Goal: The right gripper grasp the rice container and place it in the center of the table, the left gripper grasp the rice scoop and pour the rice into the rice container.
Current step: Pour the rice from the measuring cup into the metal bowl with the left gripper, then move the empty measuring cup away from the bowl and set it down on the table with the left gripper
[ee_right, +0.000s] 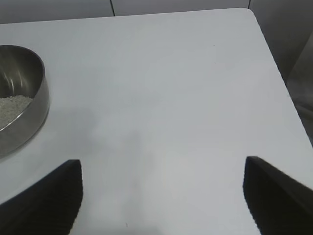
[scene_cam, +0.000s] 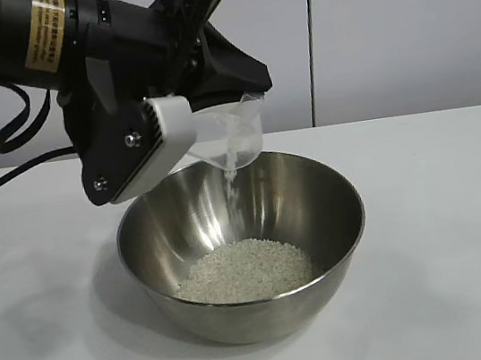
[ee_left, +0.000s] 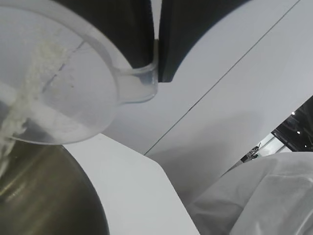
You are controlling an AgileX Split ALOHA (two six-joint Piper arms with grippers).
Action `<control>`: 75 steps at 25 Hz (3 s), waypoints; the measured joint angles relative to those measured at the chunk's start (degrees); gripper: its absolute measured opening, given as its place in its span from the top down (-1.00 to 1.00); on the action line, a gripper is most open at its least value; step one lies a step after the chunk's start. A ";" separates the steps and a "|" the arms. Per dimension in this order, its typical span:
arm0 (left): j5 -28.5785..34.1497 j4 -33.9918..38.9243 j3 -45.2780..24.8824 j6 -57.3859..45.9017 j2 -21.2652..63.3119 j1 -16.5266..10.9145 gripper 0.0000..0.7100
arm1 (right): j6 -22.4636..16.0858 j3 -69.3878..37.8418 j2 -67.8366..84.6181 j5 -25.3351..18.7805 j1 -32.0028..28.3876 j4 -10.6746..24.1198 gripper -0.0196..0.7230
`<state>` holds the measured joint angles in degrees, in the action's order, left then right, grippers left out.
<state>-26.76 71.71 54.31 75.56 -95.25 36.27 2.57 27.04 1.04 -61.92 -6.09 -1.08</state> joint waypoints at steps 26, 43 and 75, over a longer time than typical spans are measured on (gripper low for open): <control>-34.62 -56.30 -16.99 -72.39 0.11 -11.57 0.97 | 0.00 0.00 0.00 0.00 0.00 0.00 -0.70; -38.55 -59.73 -36.20 -76.29 -2.79 -27.16 0.97 | 0.00 0.00 0.00 -0.06 0.00 0.00 -0.70; -39.06 -60.04 -34.16 -77.35 -18.70 -27.34 0.27 | 0.00 0.00 0.00 -0.05 0.00 0.00 -0.70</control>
<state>-65.82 11.68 20.15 -1.79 -113.94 8.93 2.57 27.04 1.04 -61.96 -6.09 -1.08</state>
